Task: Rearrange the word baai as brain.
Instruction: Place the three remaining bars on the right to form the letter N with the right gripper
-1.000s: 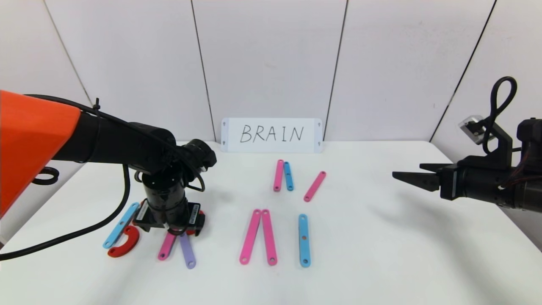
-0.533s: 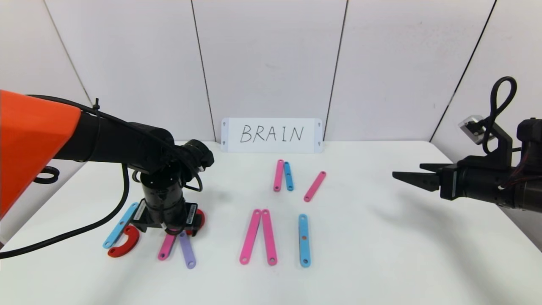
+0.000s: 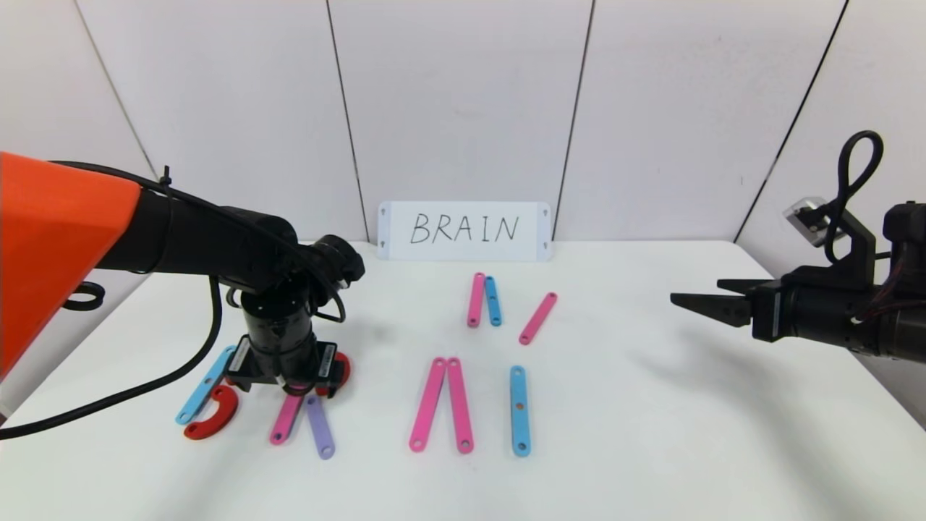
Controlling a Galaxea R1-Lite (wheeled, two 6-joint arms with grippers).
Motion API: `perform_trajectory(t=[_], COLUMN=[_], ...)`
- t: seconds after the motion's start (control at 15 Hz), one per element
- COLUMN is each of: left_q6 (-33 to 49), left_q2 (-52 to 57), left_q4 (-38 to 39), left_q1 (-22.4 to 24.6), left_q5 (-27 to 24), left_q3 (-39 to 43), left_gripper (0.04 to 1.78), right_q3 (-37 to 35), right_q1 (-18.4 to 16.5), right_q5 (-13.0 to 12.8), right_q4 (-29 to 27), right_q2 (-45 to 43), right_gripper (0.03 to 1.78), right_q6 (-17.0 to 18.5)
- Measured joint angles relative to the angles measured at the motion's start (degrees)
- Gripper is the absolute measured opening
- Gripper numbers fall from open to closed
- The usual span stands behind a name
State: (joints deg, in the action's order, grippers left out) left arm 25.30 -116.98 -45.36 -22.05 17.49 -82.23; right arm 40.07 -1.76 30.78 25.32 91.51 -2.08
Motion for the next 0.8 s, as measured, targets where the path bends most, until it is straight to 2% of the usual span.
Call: perform_trajectory(t=[0.53, 0.8], left_q6=[-0.96, -6.23], left_q2=[1.55, 4.13], left_q4=[0.0, 0.9], left_q1=[0.1, 0.41], left_q5=[0.28, -2.17], left_q3=[-2.34, -5.4], left_gripper=[1.74, 1.74], right_q3=[0.0, 0.0], right_q1=[0.0, 0.0], right_q5=[-0.05, -0.02], right_q4=[0.0, 0.0], right_q2=[0.0, 0.0], right_gripper=[1.73, 1.73], right_q6=[-0.02, -0.02])
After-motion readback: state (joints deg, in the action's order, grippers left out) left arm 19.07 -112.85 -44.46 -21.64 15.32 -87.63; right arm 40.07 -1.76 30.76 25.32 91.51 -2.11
